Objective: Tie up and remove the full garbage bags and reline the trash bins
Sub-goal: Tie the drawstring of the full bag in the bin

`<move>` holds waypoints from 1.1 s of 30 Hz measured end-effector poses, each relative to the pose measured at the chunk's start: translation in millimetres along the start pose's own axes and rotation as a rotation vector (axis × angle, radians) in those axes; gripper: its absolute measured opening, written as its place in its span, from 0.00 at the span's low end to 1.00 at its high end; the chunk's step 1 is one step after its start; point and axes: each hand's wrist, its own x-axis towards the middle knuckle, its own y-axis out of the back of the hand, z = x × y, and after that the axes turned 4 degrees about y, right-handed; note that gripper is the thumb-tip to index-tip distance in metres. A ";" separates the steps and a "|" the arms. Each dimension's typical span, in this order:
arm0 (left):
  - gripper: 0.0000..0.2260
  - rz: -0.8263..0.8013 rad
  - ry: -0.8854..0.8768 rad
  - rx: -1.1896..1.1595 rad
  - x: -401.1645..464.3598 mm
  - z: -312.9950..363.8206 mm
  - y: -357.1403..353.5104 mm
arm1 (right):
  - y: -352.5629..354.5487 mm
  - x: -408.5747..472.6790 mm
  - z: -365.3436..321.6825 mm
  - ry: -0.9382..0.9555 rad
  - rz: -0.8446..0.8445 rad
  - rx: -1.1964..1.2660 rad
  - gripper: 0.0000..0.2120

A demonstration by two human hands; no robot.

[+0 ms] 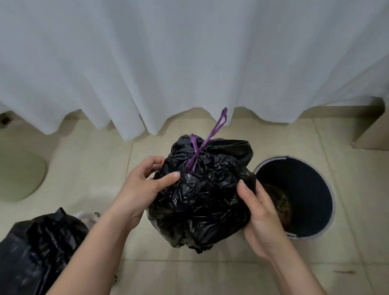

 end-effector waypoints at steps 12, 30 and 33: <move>0.10 0.137 0.263 -0.301 -133.9 53.1 52.0 | -116.1 -70.8 -94.7 -0.218 0.083 -0.173 0.16; 0.05 0.442 0.145 -0.359 -377.2 358.8 205.4 | -449.3 -153.9 -336.9 -0.230 -0.250 -0.586 0.09; 0.06 0.560 0.137 -0.416 -412.0 377.9 230.1 | -491.8 -159.6 -345.5 -0.239 -0.389 -0.559 0.17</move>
